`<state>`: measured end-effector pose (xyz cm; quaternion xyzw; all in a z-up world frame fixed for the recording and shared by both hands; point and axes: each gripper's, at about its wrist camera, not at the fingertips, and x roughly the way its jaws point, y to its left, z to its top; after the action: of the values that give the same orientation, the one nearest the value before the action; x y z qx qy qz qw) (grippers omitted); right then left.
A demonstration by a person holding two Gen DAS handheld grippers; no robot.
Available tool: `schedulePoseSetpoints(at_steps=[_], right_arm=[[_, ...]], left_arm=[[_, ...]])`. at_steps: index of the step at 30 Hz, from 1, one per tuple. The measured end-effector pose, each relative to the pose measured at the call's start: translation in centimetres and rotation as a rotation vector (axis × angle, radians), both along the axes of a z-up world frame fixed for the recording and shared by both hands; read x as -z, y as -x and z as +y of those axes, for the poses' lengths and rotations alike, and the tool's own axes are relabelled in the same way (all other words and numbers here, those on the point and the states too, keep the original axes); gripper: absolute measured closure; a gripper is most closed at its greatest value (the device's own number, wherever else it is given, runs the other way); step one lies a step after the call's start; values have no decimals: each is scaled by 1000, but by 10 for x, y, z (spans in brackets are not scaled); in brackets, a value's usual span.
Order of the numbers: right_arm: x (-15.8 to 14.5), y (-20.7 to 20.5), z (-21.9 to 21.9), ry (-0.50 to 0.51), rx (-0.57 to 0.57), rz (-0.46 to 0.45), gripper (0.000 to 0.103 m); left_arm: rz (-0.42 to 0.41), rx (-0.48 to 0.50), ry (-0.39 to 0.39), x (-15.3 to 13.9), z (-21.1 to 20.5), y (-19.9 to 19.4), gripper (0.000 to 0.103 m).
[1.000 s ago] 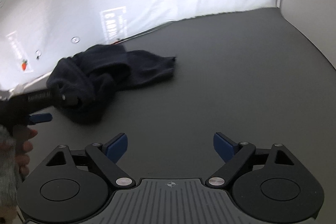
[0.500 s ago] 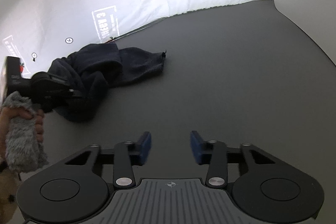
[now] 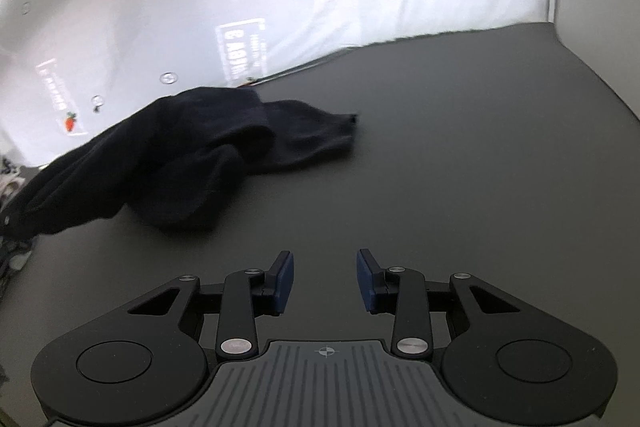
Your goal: Fold clothes
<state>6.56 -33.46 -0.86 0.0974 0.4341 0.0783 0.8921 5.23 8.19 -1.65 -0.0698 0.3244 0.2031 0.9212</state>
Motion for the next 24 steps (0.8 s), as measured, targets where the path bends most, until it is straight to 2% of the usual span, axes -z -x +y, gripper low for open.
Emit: schedulePoseSetpoints(at_steps=[3,7,12,14,18,19,22,23,24], right_arm=[[-2,3,21,5,-59,-8,58],[-12,14,40,37,-111,-46,58],[-16,24,44,47,-106,-56,58],[-12,23,43,43,-88,-40,58],[-6,23,48,32,-56,-15,58],[-5,24,50,31,-53,-13,58],[-2,26,60,27,-46,-8,57],[-1,27,65,25,-43,-2,57],[1,27,68,23,-40,1,56]], left_arm=[[16,-38,47,7,17,20,96],[45,-73,51,11,19,43,95],[121,-193,8,21,46,58,95],[161,-273,32,29,69,74,95],[252,-353,-33,49,100,103,93],[276,-365,-43,54,107,107,90],[308,-379,17,57,125,115,85],[296,-358,40,54,128,117,85],[261,-303,46,47,124,116,80]])
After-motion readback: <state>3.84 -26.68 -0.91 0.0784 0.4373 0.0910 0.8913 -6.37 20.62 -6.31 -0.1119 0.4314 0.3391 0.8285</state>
